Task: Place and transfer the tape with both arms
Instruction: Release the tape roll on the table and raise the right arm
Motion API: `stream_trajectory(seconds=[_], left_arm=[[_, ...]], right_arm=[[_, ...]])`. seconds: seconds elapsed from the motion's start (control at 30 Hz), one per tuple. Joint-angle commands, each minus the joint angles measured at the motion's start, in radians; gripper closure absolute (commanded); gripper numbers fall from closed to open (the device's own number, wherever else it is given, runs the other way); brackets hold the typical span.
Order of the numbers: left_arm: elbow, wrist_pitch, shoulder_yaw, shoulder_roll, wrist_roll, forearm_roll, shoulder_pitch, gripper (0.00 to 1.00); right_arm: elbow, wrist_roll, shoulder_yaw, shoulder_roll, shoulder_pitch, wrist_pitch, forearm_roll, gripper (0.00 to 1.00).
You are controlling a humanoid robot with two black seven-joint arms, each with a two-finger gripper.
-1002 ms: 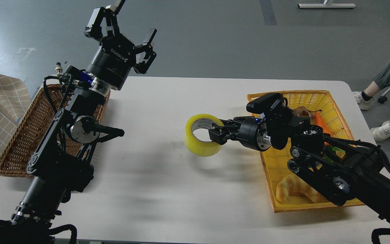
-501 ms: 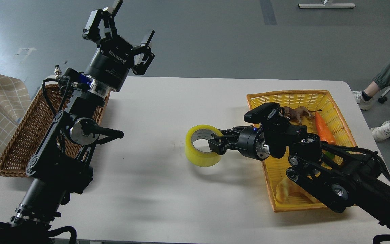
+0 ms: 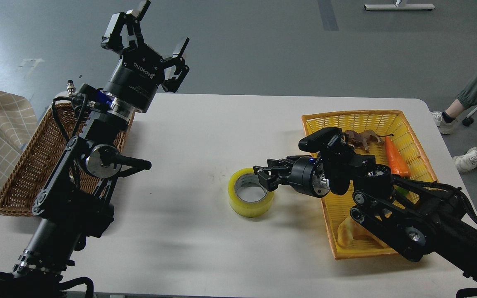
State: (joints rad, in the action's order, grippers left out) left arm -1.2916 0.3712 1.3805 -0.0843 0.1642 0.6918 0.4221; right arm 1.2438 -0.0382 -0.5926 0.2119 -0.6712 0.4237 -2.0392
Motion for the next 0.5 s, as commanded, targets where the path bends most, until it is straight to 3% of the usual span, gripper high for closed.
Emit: stream_trajectory(seconds=[0.0, 0.07, 0.13, 0.27, 0.47], left_arm=[[0.0, 0.0, 0.0, 0.0, 0.0, 0.0, -0.002, 0.02], [0.0, 0.0, 0.0, 0.0, 0.0, 0.0, -0.002, 0.02], [0.0, 0.0, 0.0, 0.0, 0.0, 0.0, -0.002, 0.02], [0.0, -0.003, -0.001, 0.0, 0.0, 0.0, -0.002, 0.02], [0.0, -0.003, 0.0, 0.003, 0.001, 0.0, -0.002, 0.02]], right_arm=[[-0.003, 0.0, -0.029, -0.002, -0.004, -0.017, 0.001, 0.43], [-0.003, 0.001, -0.065, -0.003, -0.004, -0.043, 0.001, 0.3], [0.002, 0.0, -0.104, -0.006, -0.005, -0.088, 0.002, 0.07], [0.016, 0.0, -0.16, -0.005, -0.005, -0.149, 0.004, 0.0], [0.085, 0.0, -0.325, -0.005, 0.012, -0.18, 0.037, 0.0]])
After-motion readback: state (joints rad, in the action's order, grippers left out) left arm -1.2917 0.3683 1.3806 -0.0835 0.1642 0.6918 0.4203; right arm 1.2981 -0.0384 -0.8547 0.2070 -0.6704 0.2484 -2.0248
